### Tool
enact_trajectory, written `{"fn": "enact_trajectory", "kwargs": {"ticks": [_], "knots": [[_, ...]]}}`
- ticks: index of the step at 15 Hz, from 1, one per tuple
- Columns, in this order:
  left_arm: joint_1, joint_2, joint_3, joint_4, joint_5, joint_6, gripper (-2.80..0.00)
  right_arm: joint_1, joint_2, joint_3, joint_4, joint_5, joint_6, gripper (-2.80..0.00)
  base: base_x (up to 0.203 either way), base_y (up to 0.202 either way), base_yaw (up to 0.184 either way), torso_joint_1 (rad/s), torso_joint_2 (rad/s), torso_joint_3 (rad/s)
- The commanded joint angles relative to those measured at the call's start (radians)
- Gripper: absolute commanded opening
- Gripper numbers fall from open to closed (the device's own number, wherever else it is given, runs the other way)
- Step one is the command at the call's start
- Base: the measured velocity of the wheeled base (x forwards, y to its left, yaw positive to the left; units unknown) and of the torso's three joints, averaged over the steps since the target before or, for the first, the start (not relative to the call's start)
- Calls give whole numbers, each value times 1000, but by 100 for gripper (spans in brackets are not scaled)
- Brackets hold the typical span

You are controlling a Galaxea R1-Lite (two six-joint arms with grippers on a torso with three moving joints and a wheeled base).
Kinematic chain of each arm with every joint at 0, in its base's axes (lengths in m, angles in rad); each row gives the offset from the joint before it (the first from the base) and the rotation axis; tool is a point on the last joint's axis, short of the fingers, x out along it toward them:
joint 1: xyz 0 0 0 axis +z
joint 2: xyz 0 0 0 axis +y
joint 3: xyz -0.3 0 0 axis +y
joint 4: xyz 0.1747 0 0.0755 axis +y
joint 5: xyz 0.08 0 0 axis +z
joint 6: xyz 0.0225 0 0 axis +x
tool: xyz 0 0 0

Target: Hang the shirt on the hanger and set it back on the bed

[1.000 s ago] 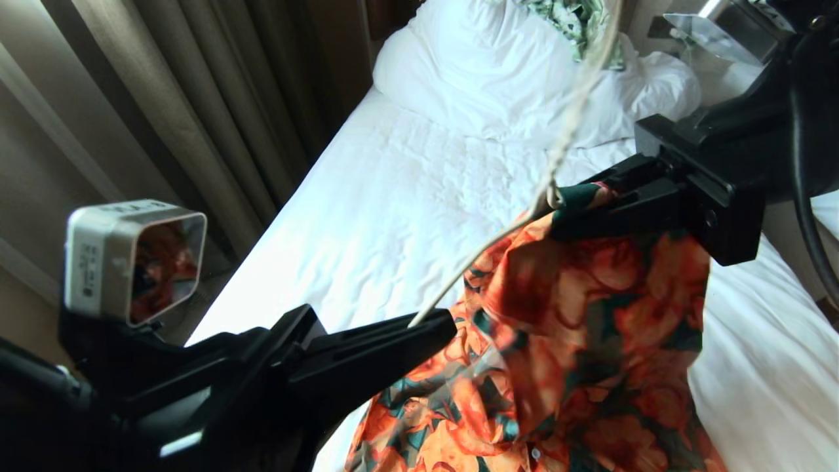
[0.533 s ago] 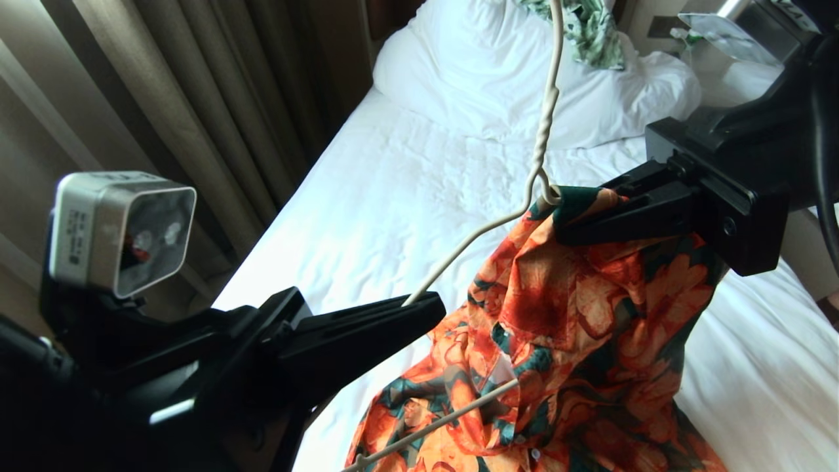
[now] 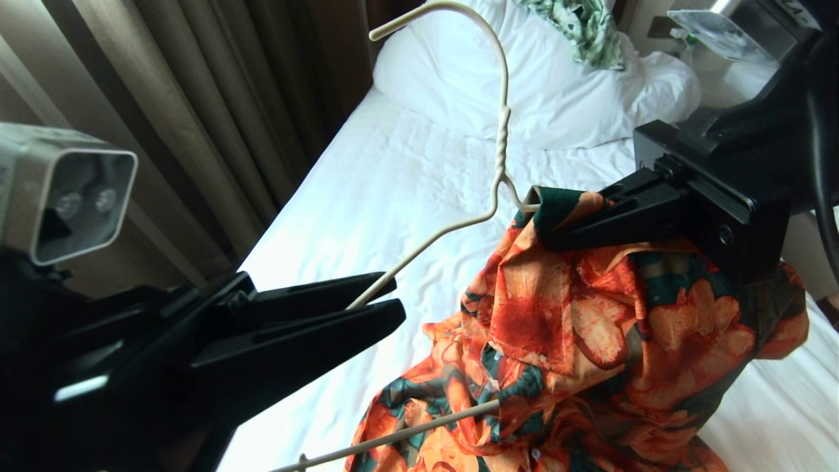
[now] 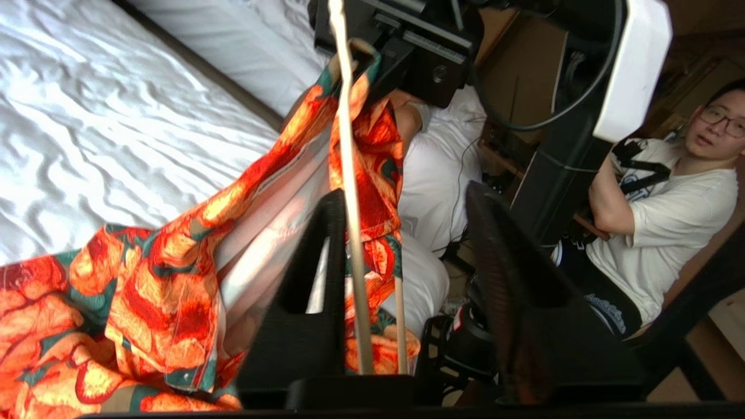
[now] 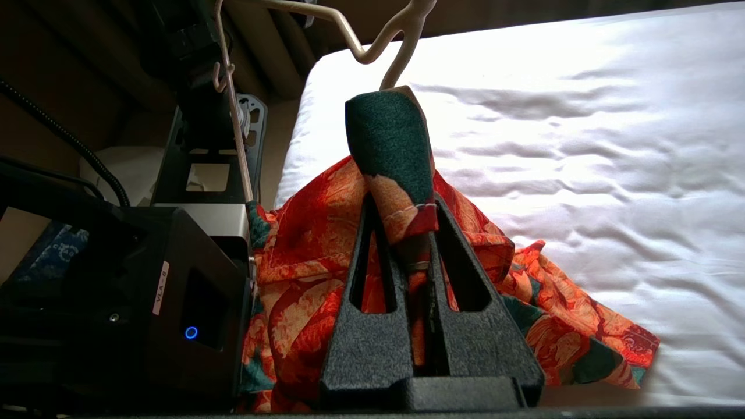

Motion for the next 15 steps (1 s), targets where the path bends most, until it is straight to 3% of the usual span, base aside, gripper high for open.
{"fn": "enact_trajectory", "kwargs": {"ticks": [1,4,8,9,12,15], "knots": [[2,-58,-1,-3,-2,-5,0,4,-7,5,3,4,-1,-280,0,0,0,0,0,0],[32,-119,19,3,5,-8,0,3,-17,5,3,1,-1,-280,0,0,0,0,0,0],[215,-120,24,44,5,-8,0,2,-36,22,5,-7,-2,-280,0,0,0,0,0,0],[265,-121,23,76,5,-7,-280,-1,-30,24,3,-7,-1,-280,0,0,0,0,0,0],[396,-146,47,106,1,-6,-280,-31,-26,19,0,-7,-1,-280,0,0,0,0,0,0],[474,-220,59,237,2,-6,-280,-64,-17,26,-2,-7,-1,-280,0,0,0,0,0,0]]}}
